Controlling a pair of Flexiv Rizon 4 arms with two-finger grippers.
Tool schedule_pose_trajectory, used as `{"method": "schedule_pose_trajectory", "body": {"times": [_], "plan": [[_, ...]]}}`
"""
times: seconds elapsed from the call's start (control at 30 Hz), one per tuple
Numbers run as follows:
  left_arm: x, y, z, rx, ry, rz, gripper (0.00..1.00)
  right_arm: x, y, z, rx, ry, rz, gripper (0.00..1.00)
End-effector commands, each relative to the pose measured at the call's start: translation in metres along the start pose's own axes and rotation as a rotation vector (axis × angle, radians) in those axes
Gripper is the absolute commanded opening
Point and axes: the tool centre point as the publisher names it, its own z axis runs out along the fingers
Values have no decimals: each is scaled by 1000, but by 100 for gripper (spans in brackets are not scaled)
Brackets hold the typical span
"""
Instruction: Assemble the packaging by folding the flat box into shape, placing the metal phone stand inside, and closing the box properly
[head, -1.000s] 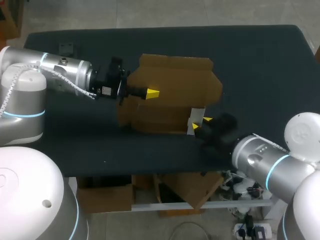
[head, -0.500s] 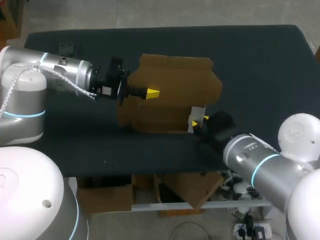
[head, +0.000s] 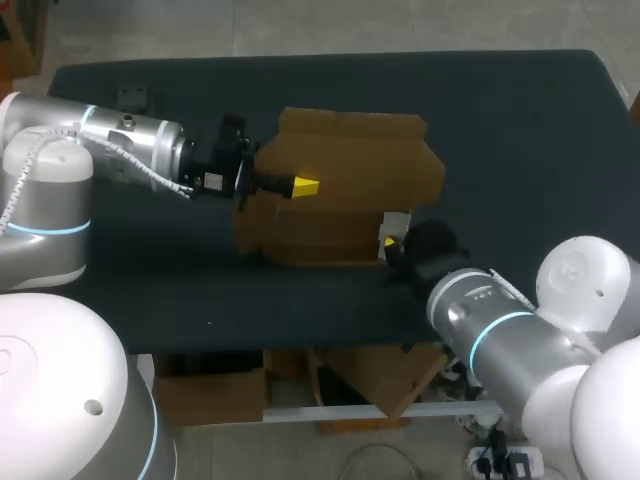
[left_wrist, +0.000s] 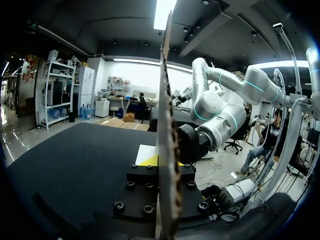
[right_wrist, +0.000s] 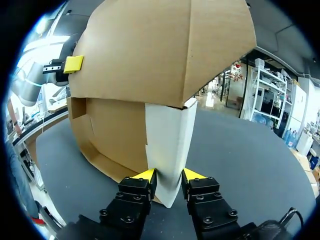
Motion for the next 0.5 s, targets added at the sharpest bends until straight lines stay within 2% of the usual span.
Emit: {"method": "schedule_pose_trajectory", "body": {"times": [0.03,0.5], "plan": [[0,3,1,0,3,0,0,5,1,0,-2,-216,1,32],[0,3,1,0,3,0,0,-1,2,2,0,-236,8,28]]}}
